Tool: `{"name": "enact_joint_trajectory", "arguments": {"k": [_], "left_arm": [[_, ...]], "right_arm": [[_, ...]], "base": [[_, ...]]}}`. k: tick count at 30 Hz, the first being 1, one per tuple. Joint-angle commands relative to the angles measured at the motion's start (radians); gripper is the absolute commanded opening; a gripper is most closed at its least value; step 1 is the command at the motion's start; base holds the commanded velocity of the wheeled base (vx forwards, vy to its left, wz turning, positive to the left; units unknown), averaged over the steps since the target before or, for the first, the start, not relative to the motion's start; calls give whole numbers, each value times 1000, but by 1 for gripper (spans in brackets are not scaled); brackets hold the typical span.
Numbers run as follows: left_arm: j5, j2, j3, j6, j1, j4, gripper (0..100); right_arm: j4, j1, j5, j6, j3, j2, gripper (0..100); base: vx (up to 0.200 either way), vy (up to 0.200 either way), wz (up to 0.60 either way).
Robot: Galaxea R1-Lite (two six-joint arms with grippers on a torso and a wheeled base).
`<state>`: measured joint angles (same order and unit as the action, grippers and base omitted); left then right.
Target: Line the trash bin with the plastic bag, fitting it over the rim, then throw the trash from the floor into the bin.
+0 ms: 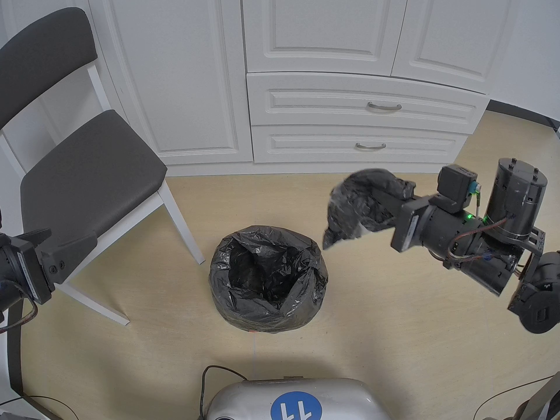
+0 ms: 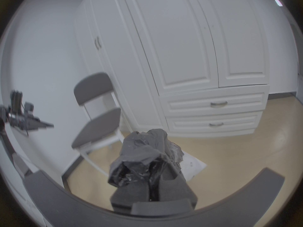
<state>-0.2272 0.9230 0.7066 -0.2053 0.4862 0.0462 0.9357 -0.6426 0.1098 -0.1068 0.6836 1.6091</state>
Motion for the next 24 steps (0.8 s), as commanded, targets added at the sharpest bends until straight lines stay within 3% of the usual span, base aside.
{"name": "enact_joint_trajectory", "arguments": {"k": [1, 7, 10, 11, 13, 20, 24], "left_arm": [[-1, -4, 4, 0, -5, -2, 100], [0, -18, 1, 30, -34, -2, 100], [0, -21, 1, 43, -46, -2, 100], [0, -23, -1, 50, -51, -2, 100], [0, -23, 1, 50, -52, -2, 100], [0, -18, -1, 52, -52, -2, 100], [0, -18, -2, 52, -52, -2, 100]], "right_arm": [[276, -137, 88, -97, 103, 250, 0], [261, -164, 90, -106, 375, 402, 0], [256, -164, 94, -145, 422, 442, 0], [242, -163, 117, -241, 453, 476, 0], [213, -152, 114, -310, 485, 509, 0], [-52, -128, 122, -516, 610, 500, 0], [-181, -121, 114, -585, 669, 495, 0]], "base": [[0, 0, 0], [0, 0, 0], [0, 0, 0], [0, 0, 0], [0, 0, 0], [0, 0, 0], [0, 0, 0]]}}
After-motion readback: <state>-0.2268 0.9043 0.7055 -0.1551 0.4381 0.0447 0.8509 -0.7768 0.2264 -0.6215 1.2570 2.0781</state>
